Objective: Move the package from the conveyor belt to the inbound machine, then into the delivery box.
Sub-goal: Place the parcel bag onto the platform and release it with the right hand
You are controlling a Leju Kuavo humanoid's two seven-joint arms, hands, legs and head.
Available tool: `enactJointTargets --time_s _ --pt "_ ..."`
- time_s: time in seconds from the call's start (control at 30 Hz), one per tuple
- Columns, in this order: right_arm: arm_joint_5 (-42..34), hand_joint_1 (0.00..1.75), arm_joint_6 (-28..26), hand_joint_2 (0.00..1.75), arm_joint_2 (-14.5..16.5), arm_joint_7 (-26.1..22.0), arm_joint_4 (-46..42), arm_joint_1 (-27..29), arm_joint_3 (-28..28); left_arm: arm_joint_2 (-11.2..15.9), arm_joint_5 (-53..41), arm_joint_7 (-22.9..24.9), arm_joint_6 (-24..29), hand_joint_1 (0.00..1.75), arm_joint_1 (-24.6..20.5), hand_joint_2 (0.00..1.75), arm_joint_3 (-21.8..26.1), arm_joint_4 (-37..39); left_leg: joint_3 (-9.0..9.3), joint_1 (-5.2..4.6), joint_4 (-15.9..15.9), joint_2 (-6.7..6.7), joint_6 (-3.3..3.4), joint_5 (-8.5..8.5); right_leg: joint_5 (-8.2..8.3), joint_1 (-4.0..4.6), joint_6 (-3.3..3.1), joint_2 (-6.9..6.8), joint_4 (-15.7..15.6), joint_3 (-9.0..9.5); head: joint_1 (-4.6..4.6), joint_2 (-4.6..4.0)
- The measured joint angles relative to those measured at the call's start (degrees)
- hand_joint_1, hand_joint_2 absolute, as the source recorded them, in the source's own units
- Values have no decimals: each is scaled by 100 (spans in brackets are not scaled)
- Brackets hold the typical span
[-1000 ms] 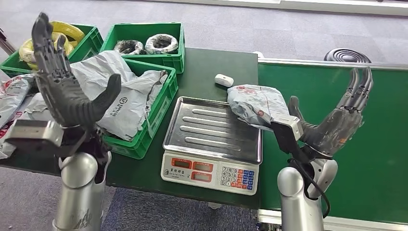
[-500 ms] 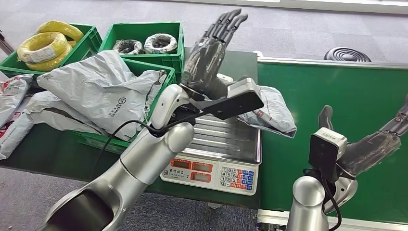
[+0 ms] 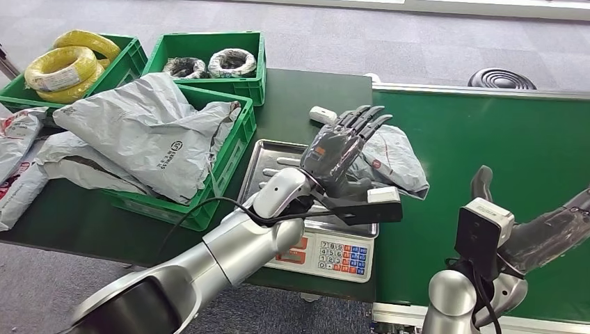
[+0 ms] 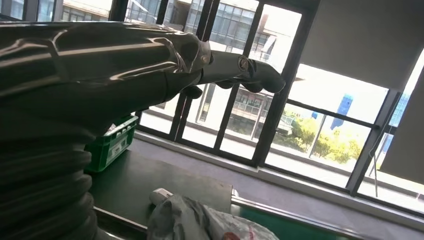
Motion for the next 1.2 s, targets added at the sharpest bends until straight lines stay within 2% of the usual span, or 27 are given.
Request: enactJointTargets --time_s 0.27,0.67,0.83,0.9,0.97,1.1,1.2 --pt "25 0 0 175 0 62 -289 217 104 -2 219 -27 170 0 279 175 -337 272 -1 1 -1 1 0 -1 -1 0 1 0 0 -1 -1 0" --pt "210 0 0 175 0 168 -211 270 381 -2 364 -250 193 0 637 175 -337 697 -2 0 -2 -2 0 0 -1 0 1 -1 0 1 0 0" --pt "519 0 0 175 -4 399 -51 168 460 -4 675 -496 434 0 727 175 -260 801 -3 1 -2 -1 0 0 -1 0 1 -1 0 0 1 0" --pt "834 0 0 175 -22 641 82 51 446 4 937 -811 476 0 724 175 15 734 -3 1 -2 1 0 0 0 1 0 0 1 1 0 0" --pt "1063 0 0 175 -75 866 291 -115 392 57 1155 -1093 307 0 741 175 521 408 -2 1 -2 3 -1 2 1 1 -1 0 2 2 1 0" --pt "1150 0 0 175 -333 1085 1011 -571 131 309 1875 -1384 -154 0 818 175 2051 -1214 6 1 -1 25 -3 5 10 2 -4 17 5 1 1 0" --pt "1081 0 0 175 -518 1048 1512 -778 -76 500 2484 -1618 -300 0 909 175 3170 -2352 9 3 -2 28 -3 5 9 4 -5 21 6 1 1 0"
